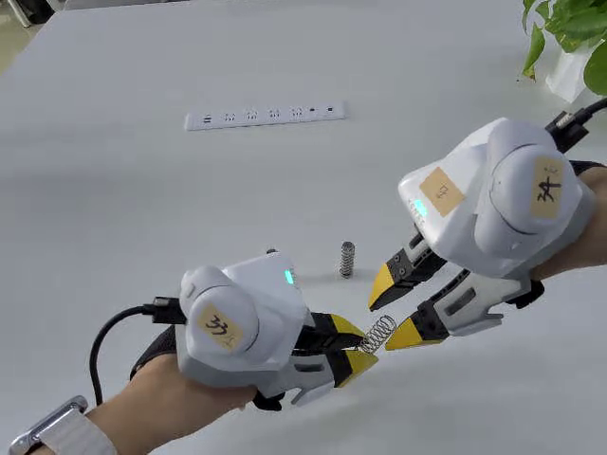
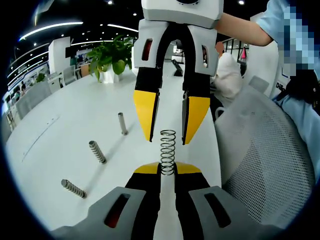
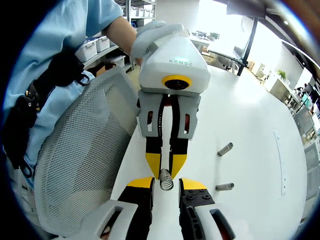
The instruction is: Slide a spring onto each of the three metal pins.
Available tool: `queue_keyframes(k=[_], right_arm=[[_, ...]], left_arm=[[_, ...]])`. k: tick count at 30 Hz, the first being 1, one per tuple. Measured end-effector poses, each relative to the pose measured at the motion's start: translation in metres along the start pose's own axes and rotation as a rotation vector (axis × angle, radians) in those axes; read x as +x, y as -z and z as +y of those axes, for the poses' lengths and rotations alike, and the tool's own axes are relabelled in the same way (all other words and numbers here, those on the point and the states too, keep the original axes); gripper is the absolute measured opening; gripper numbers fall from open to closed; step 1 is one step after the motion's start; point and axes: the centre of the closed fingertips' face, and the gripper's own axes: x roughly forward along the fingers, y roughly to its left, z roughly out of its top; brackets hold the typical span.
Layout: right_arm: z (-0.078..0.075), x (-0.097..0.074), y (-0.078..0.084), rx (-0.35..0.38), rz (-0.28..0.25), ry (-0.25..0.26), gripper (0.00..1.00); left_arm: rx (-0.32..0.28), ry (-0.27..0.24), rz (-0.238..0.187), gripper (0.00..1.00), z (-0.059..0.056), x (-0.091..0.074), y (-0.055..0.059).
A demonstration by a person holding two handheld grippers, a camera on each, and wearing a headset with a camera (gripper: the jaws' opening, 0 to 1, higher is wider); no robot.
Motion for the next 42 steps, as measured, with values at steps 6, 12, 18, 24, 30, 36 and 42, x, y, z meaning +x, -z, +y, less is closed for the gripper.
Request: queue_keyframes(k=[6, 12, 18, 24, 30, 36, 42], right_arm=[[0.002, 0.006, 0.003, 0.016, 0.000, -0.015, 0.14], [0.002, 0.010, 0.003, 0.032, -0.009, -0.025, 0.12], [0.003, 0.011, 0.002, 0.034, -0.009, -0.029, 0.11], [0.004, 0.010, 0.002, 0.035, -0.007, -0.035, 0.08], [0.005, 0.009, 0.002, 0.039, -0.006, -0.040, 0.08], [0.007, 0.008, 0.004, 0.047, 0.009, -0.051, 0.08], [0.007, 0.008, 0.004, 0.063, 0.011, -0.053, 0.07]], left_arm=[[-0.002, -0.002, -0.009, 0.06, -0.001, 0.001, -0.003], [0.001, -0.008, -0.026, 0.06, 0.000, 0.000, -0.007], [0.008, -0.007, -0.040, 0.06, 0.000, 0.000, -0.011], [0.016, -0.003, -0.042, 0.06, -0.001, 0.001, -0.012], [0.025, -0.002, -0.053, 0.06, -0.003, 0.001, -0.014], [0.027, 0.000, -0.060, 0.06, -0.005, 0.002, -0.015], [0.023, -0.006, -0.070, 0.06, -0.004, 0.002, -0.015]])
